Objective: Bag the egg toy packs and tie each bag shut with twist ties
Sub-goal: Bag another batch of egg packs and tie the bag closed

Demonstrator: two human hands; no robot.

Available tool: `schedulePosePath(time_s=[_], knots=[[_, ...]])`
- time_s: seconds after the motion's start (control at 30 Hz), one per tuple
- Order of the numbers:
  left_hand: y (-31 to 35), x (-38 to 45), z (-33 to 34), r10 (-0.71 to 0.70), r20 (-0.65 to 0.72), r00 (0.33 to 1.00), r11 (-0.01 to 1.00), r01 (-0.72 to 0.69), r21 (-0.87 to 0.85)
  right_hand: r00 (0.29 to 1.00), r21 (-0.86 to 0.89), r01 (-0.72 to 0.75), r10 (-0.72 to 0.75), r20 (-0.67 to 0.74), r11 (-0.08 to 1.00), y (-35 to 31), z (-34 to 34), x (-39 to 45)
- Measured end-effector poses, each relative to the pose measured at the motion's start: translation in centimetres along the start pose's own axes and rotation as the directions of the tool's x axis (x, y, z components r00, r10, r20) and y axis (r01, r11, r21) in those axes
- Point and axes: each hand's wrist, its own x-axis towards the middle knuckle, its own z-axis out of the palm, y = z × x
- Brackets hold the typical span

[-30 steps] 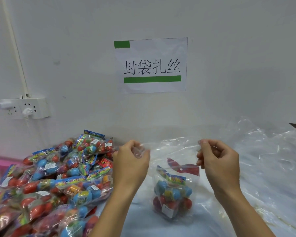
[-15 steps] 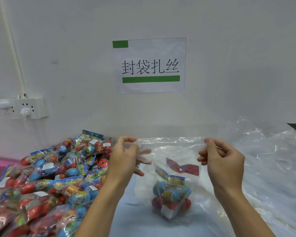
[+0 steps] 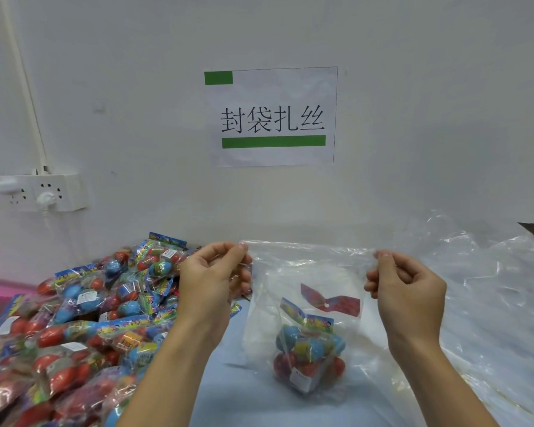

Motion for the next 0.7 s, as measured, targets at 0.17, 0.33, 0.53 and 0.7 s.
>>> schedulePosePath(time_s=[0.17, 0.33, 0.53, 0.7], knots=[[0.4, 0.2, -0.3, -0.019, 0.042, 0.999, 0.991, 0.024, -0.128, 1.0, 0.002, 0.002, -0.002, 0.017, 1.0, -0.2, -0.2, 0.0], [0.0, 0.3, -0.6, 0.028, 0.097, 0.995, 0.995, -0.018, -0.1, 0.999, 0.037, -0.009, 0.008, 0.038, 0.999, -0.5, -0.4, 0.0], [-2.3, 0.5, -1.3, -0.039, 0.018, 0.999, 0.831, 0.022, 0.556, 0.997, 0.057, -0.032, 0.028, 0.067, 0.998, -0.6, -0.6, -0.1], [-3.7, -0.5, -1.9, -0.448, -0.087, 0.89, 0.129, 0.161, 0.978, 0.89, 0.226, -0.312, 0.201, 0.409, 0.923, -1.9, -1.1, 0.0]])
